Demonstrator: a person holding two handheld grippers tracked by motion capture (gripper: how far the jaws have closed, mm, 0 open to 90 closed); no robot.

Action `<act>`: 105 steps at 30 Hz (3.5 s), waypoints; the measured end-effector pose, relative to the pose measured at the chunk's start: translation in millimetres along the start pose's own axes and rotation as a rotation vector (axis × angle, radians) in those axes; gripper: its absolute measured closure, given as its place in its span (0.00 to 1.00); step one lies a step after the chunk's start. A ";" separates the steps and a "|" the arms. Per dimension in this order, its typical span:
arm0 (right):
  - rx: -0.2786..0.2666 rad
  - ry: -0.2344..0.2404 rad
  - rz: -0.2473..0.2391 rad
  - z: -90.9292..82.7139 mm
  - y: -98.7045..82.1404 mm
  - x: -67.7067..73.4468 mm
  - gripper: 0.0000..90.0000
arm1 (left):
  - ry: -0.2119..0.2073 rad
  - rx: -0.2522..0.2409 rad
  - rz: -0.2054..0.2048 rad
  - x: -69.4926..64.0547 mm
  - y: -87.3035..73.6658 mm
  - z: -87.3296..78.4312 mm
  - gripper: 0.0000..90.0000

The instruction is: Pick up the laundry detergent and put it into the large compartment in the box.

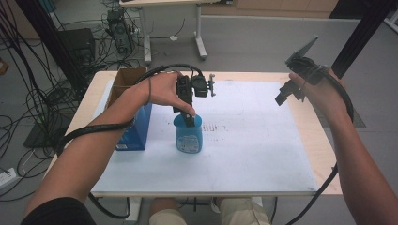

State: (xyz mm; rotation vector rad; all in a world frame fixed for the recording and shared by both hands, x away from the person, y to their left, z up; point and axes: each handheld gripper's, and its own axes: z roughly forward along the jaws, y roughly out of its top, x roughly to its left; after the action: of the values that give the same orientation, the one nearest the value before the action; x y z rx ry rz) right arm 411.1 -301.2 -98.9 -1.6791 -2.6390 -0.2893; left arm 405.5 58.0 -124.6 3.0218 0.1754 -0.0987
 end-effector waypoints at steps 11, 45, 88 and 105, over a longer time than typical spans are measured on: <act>0.002 0.000 -0.002 2.1 1.4 1.7 0.10 | 0.002 0.003 0.006 -0.4 -1.9 10.7 0.06; 0.002 0.010 0.000 5.9 -1.4 -0.8 0.10 | 0.008 0.027 0.020 -5.8 3.2 40.9 0.06; 0.001 0.016 -0.008 9.0 0.4 0.5 0.09 | -0.002 0.049 0.016 -5.1 4.1 45.9 0.07; 0.001 0.013 -0.007 8.5 0.6 0.8 0.09 | 0.006 0.051 0.021 -6.0 5.1 45.5 0.08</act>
State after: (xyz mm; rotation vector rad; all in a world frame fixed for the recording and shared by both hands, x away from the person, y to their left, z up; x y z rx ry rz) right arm 412.2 -298.9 -107.1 -1.6619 -2.6356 -0.2981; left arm 397.6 47.0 -168.7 3.0740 0.1438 -0.0932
